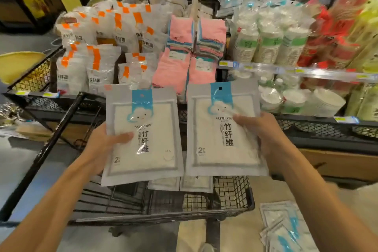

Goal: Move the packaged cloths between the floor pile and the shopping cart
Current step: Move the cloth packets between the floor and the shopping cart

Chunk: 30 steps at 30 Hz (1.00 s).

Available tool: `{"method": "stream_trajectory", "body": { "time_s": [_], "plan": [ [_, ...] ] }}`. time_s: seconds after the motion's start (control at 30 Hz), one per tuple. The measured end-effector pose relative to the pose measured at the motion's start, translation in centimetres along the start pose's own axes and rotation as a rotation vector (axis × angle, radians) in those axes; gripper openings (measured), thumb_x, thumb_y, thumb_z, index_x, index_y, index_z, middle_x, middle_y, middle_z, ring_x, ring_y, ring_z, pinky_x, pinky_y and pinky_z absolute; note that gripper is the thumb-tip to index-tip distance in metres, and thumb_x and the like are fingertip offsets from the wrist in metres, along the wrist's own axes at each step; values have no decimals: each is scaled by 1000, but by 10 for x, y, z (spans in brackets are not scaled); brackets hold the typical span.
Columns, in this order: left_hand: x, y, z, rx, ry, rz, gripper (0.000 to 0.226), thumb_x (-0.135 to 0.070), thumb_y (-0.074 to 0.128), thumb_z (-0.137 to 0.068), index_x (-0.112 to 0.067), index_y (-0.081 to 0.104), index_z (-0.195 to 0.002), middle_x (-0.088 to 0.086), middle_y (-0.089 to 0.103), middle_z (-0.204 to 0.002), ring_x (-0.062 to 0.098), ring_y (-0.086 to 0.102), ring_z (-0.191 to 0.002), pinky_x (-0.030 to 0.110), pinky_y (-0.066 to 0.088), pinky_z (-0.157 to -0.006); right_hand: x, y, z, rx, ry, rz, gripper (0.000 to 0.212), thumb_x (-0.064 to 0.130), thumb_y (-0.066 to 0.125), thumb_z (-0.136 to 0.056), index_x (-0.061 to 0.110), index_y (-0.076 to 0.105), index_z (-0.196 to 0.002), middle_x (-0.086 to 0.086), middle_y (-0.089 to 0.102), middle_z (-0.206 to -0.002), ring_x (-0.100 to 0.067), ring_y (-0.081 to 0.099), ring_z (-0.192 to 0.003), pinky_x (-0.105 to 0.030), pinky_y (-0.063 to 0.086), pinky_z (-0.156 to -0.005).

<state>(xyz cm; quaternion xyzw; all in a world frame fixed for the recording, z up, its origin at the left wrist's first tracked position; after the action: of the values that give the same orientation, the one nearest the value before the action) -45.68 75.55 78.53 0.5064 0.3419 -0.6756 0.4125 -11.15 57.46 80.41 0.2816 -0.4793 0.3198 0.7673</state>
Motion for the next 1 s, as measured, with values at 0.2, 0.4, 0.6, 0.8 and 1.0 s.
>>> {"method": "stream_trajectory", "body": {
  "time_s": [0.2, 0.4, 0.6, 0.8, 1.0],
  "plan": [
    [57, -7, -60, -32, -154, 50, 81, -18, 96, -47, -7, 61, -120, 14, 76, -109, 37, 75, -95, 47, 62, -70, -52, 5, -64, -42, 110, 60, 31, 4, 79, -84, -2, 70, -114, -19, 79, -100, -36, 78, -89, -51, 61, -86],
    [116, -8, -116, 2, -245, 73, 39, 4, 74, -71, -9, 64, -107, 7, 79, -95, 27, 77, -84, 32, 62, -59, -117, 17, -105, -88, 227, 87, 33, 6, 80, -84, 2, 68, -115, -17, 79, -101, -36, 78, -91, -53, 62, -84],
    [209, -24, -178, 55, -322, 26, 39, 9, 71, -81, -4, 65, -117, 11, 78, -103, 29, 77, -89, 33, 63, -64, -200, 29, -148, -152, 314, 116, 34, 8, 78, -86, 0, 66, -117, -18, 79, -99, -37, 78, -89, -54, 63, -79],
    [316, -24, -226, 40, -386, 5, 53, -6, 84, -63, -9, 65, -112, 4, 79, -99, 22, 77, -86, 34, 63, -65, -293, 32, -202, -204, 387, 132, 22, 4, 73, -90, 4, 66, -110, -16, 80, -93, -35, 79, -82, -43, 65, -61],
    [417, -16, -269, 37, -462, -28, 47, 0, 84, -75, -7, 68, -118, 12, 77, -109, 32, 75, -97, 56, 60, -85, -398, 18, -261, -261, 446, 170, 31, 3, 78, -84, 2, 68, -113, -14, 80, -100, -34, 79, -87, -48, 65, -67]
  ]
}}
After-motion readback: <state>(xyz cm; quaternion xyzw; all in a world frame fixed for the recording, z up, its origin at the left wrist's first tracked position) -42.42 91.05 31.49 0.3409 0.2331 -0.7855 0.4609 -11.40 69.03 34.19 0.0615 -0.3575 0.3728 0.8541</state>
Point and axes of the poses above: each hand's wrist, its own z-axis away from the middle knuckle, its own y-axis out of the palm, x = y × z, the point moved 1 cm from there along -z, towards the middle knuckle
